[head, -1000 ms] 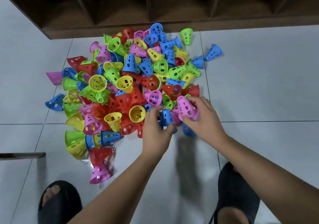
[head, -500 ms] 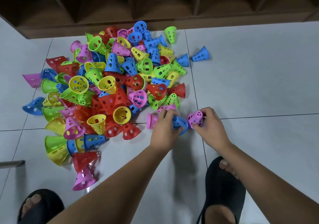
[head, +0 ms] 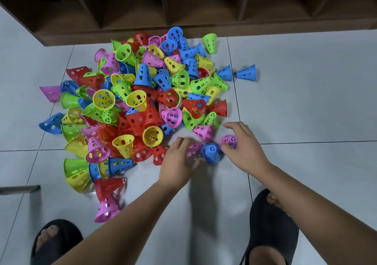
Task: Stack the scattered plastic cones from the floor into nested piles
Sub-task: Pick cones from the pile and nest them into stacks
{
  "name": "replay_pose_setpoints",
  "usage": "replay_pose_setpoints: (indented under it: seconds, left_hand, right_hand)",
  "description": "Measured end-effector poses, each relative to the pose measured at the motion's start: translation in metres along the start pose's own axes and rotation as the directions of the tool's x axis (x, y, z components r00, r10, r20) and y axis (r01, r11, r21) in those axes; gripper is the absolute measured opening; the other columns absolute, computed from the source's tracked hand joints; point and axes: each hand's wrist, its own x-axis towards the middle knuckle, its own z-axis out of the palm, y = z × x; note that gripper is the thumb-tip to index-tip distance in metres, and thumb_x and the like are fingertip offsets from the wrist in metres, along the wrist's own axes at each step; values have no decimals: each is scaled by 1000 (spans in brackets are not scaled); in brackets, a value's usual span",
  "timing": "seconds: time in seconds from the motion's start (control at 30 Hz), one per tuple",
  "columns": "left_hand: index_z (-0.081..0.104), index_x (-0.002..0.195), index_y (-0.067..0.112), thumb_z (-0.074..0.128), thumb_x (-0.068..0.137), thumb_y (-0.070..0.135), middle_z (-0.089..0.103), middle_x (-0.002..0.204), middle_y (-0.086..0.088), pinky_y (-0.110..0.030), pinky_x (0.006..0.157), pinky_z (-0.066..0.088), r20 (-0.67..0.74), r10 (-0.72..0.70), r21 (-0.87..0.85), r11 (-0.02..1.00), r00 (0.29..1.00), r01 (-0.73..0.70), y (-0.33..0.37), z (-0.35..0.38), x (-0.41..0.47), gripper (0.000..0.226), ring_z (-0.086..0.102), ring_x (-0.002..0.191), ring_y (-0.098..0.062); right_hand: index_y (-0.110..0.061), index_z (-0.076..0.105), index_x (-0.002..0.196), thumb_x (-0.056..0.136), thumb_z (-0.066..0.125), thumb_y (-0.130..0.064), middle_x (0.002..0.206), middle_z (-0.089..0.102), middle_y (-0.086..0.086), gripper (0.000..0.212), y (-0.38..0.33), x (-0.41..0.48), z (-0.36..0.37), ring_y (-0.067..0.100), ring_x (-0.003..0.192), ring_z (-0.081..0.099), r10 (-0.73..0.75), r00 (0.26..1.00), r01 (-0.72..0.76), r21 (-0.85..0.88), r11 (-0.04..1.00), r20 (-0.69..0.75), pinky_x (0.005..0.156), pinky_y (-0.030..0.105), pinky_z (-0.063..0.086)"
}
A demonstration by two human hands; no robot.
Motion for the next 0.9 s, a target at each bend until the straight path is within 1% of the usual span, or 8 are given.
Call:
replay_pose_setpoints:
  seconds: [0.1,0.17,0.3,0.4,0.5,0.6,0.77,0.9]
  left_hand:
    - [64,124,28,82,90,41,58,120,9,-33,84,55,-129,-108,29,993,986,112,-26,-19,-8,40,60,103,-15]
    - [65,124,26,80,91,39,58,120,5,-38,86,54,-174,-182,69,978,968,196,-40,-28,-11,39,60,104,-21]
    - [66,128,31,75,94,45,57,125,2,-44,89,56,-185,-245,123,955,952,269,-56,-31,-20,38,57,109,-27]
    - [68,120,35,72,96,53,52,117,2,-45,91,54,-177,-334,66,935,926,350,-58,-25,-23,31,52,110,-27]
    - [69,113,27,76,94,48,47,117,0,-43,93,55,-157,-429,-8,901,890,433,-60,-21,-20,29,54,111,-28]
    - [64,114,22,82,88,39,47,117,-1,-41,86,57,-123,-472,-25,881,873,473,-60,-18,-20,35,60,99,-29]
    - [51,116,27,75,81,49,67,101,1,-40,70,58,-88,-549,-43,836,831,548,-58,-18,-26,49,66,84,-27]
    - [55,114,34,76,80,56,74,97,11,-43,76,61,-123,-515,-120,856,848,503,-55,-24,-27,46,71,86,-22]
  right_hand:
    - [-20,64,127,94,71,-29,131,59,-3,35,-18,17,8,20,119,54,-155,988,153,-107,982,-14,103,37,47]
    - [-16,66,120,95,70,-28,124,59,0,28,-25,31,15,22,117,55,-181,983,186,-178,966,45,99,41,50]
    - [-13,65,126,95,71,-35,124,58,5,38,-31,52,29,26,123,53,-86,979,140,-299,944,187,100,41,49]
    - [-16,63,128,93,74,-42,126,56,5,45,-32,62,34,26,121,55,2,976,68,-311,948,218,94,39,49]
    - [-19,62,127,86,80,-46,123,55,4,52,-31,72,36,28,110,62,93,960,-3,-325,946,263,85,40,52]
    - [-20,60,126,82,84,-50,120,57,5,58,-29,77,39,30,108,63,135,945,-15,-372,928,299,76,36,47]
    - [-18,60,122,79,83,-51,118,62,6,59,-30,83,39,31,108,63,179,926,-25,-421,907,332,74,35,47]
    - [-17,54,111,76,81,-45,107,55,4,53,-32,80,25,31,99,62,204,941,-103,-345,933,269,74,39,51]
